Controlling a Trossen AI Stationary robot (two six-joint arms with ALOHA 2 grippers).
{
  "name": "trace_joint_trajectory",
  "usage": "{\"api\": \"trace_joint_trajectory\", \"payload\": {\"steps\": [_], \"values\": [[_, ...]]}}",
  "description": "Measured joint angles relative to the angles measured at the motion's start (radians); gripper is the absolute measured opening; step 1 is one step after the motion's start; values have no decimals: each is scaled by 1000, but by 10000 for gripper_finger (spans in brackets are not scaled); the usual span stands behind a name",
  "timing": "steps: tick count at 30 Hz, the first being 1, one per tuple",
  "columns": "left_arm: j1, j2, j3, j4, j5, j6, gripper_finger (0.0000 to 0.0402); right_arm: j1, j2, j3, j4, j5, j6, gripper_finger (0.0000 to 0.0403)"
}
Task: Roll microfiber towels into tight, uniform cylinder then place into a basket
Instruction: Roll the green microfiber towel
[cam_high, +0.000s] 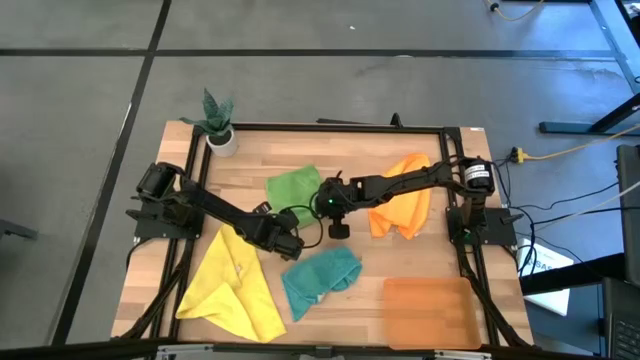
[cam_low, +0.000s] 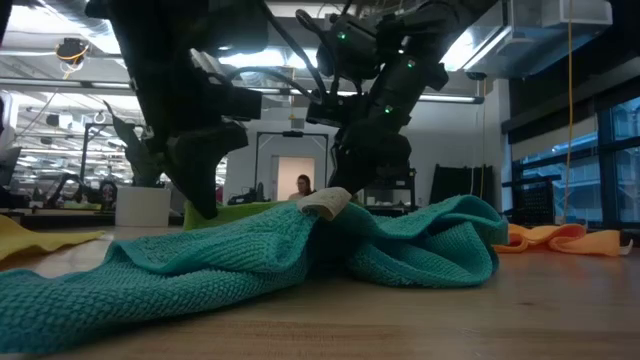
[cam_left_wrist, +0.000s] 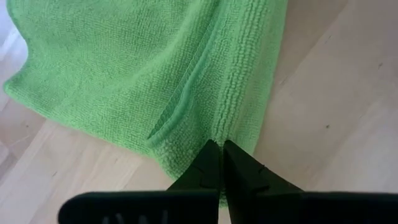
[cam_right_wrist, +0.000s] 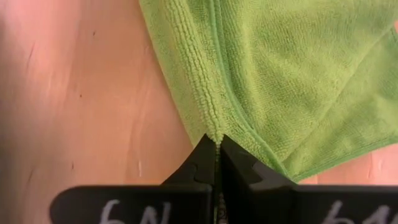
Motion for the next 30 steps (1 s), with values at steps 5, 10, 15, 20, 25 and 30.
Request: {"api": "trace_joint_trajectory", "payload": {"steps": [5,10,15,20,25,30], "values": [[20,0,0,-3,8,-27,0,-29,0,0,31,-3,-4,10],[34,0,0,-4,36,-56,0,-47,0,-7,78,-3,-33,10],[42,0,0,-28,38,-98,0,-53,2,-20,115,-3,-51,10],[53,0,-7,-45,35,-105,0,-52,2,-20,116,-3,-55,10],[70,0,-41,-36,24,-105,0,-51,2,-20,108,-5,-57,10],[87,-1,-58,-30,20,-104,0,-62,3,-20,116,-7,-59,10]]}}
